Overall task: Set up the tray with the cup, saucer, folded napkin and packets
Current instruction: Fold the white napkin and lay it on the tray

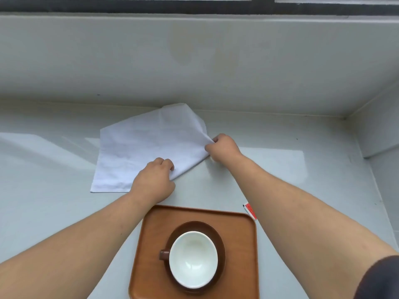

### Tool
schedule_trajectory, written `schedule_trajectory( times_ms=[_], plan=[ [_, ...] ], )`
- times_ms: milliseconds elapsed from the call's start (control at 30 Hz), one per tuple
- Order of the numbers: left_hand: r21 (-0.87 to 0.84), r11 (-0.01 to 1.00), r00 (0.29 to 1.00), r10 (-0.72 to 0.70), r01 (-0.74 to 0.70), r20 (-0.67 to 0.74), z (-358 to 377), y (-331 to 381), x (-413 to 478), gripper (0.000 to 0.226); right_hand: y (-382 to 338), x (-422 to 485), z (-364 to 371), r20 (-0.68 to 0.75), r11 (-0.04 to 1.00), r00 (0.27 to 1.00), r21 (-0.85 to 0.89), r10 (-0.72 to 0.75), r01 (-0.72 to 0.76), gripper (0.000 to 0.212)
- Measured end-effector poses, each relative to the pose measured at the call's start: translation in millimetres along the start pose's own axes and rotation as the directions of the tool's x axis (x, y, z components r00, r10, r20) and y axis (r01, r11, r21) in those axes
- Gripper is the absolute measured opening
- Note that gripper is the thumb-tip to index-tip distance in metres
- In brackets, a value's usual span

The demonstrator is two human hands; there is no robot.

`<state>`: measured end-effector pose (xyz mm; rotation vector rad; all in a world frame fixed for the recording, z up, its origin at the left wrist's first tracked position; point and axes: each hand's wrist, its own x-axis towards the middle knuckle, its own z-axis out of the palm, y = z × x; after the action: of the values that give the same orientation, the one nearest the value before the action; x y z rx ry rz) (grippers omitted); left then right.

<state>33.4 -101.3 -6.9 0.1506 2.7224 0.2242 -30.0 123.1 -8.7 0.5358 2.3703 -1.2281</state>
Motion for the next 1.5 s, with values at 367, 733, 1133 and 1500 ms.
schedule_trajectory(
  times_ms=[367, 733, 1133, 1500],
  plan=[
    [-0.016, 0.978, 0.922, 0.192, -0.210, -0.337, -75.5, -13.4, -3.8, 0.074, -68.4, -61.3, 18.5, 0.051, 0.864, 0.879, -0.167, -0.474, 0.476, 0.011],
    [-0.056, 0.905, 0.898, 0.408, -0.421, -0.163, -145.8, -69.6, -23.7, 0.035, -134.3, -120.7, 60.4, 0.229, 0.808, 0.816, -0.156, -0.530, 0.568, 0.019],
    [-0.210, 0.953, 0.975, 0.206, -0.218, -0.079, -191.4, -116.3, -42.1, 0.029, -162.0, -140.7, 83.7, 0.137, 0.824, 0.888, -0.331, -0.440, 0.459, 0.010],
    [-0.451, 0.880, 0.981, 0.187, -0.147, 0.045, -248.5, -161.5, -66.7, 0.050, -241.1, -144.1, 65.2, 0.033, 0.733, 0.816, -0.420, -0.577, 0.535, 0.013]
  ],
)
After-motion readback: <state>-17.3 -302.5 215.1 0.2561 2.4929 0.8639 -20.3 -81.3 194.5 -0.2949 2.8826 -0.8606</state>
